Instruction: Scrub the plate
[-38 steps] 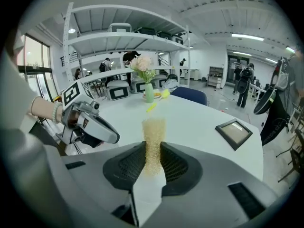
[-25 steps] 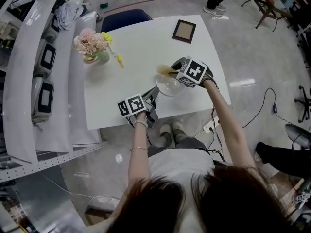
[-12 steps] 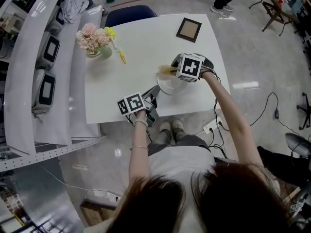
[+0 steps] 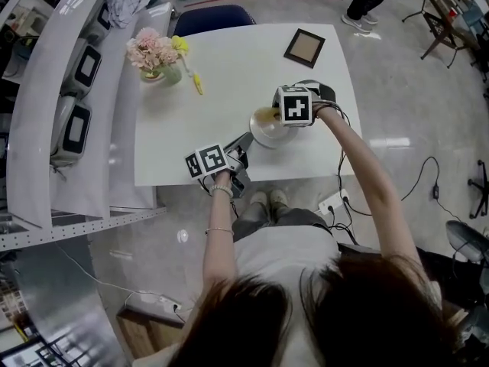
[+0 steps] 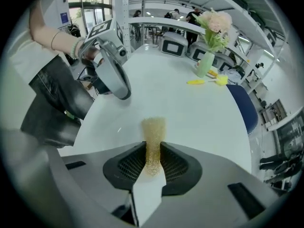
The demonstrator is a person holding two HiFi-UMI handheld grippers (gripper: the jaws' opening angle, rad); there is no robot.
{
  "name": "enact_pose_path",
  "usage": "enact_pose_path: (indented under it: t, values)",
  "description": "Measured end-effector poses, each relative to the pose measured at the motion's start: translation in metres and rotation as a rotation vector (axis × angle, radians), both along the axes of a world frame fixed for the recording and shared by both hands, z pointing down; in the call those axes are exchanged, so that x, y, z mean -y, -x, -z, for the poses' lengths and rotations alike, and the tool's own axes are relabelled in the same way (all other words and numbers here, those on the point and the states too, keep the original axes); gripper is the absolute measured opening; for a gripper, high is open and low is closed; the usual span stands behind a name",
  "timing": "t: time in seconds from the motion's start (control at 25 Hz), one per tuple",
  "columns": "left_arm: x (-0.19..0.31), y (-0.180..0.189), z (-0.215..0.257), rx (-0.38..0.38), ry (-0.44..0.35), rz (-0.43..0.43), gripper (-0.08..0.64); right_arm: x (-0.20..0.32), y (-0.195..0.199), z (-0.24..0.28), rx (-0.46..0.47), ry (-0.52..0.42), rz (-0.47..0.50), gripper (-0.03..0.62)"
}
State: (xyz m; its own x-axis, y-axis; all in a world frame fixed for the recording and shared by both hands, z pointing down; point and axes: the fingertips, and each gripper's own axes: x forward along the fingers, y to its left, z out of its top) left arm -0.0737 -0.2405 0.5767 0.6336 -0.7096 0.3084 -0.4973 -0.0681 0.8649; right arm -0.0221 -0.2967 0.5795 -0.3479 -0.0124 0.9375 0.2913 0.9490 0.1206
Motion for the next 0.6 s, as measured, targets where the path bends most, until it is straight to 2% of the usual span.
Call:
enact_pose_path:
  t: [0.6]
  values:
    - [0.0009,-0.0059,-0.0027,-0.007,0.004,0.044,0.011,0.0058,0.0012,-0.0039,-0.031,-0.008,0.098,0.086]
